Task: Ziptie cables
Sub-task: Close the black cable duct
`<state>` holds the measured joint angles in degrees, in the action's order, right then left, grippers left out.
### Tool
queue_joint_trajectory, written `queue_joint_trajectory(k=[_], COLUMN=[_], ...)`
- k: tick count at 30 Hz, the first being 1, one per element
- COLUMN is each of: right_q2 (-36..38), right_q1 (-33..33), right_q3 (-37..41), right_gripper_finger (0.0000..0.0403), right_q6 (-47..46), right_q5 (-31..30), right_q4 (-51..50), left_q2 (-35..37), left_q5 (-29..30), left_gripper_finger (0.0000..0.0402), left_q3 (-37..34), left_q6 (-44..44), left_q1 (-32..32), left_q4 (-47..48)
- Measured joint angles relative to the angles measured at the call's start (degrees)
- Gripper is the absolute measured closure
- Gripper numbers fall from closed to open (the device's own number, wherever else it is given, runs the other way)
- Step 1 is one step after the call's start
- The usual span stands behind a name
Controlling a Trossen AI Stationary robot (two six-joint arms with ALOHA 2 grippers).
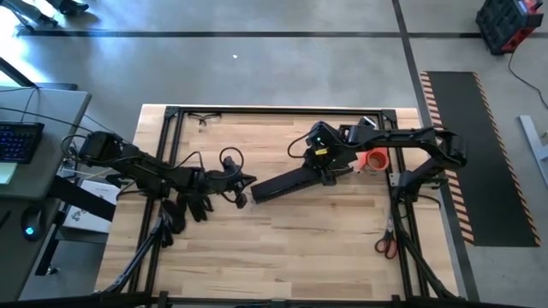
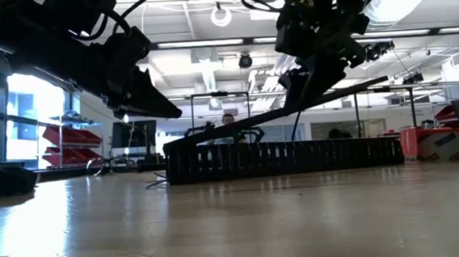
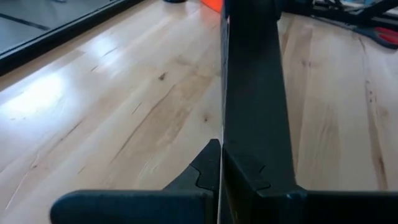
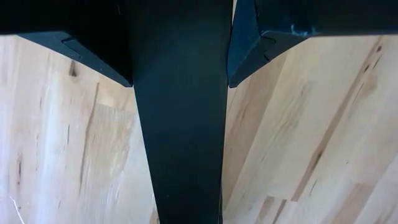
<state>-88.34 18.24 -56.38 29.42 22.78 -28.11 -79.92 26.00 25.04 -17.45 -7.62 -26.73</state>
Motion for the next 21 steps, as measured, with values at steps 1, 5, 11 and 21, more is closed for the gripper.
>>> queue_joint_trajectory(k=[1, 5, 11, 21], right_q2=[0.0, 0.0, 0.0, 0.0], right_q1=[0.0, 0.0, 0.0, 0.2], right_q3=[0.0, 0.0, -0.5, -0.5], right_gripper_finger=[0.0198, 0.0198, 0.0198, 0.0198], right_q6=[0.3, 1.1, 1.1, 2.1], right_q5=[0.0, 0.0, 0.7, 4.0], right_q4=[0.0, -0.2, 0.1, -1.2], left_q2=[0.0, 0.0, -0.4, -0.3], left_q5=[0.0, -0.9, -2.6, -2.8], left_gripper_finger=[0.0401, 0.0401, 0.0401, 0.0401], left_q3=[0.0, 0.0, 0.0, 0.0], left_q6=[0.0, 0.6, 1.2, 1.6], left_q1=[0.0, -0.1, -0.1, -0.1], left_q4=[-0.3, -0.2, -0.6, -0.6])
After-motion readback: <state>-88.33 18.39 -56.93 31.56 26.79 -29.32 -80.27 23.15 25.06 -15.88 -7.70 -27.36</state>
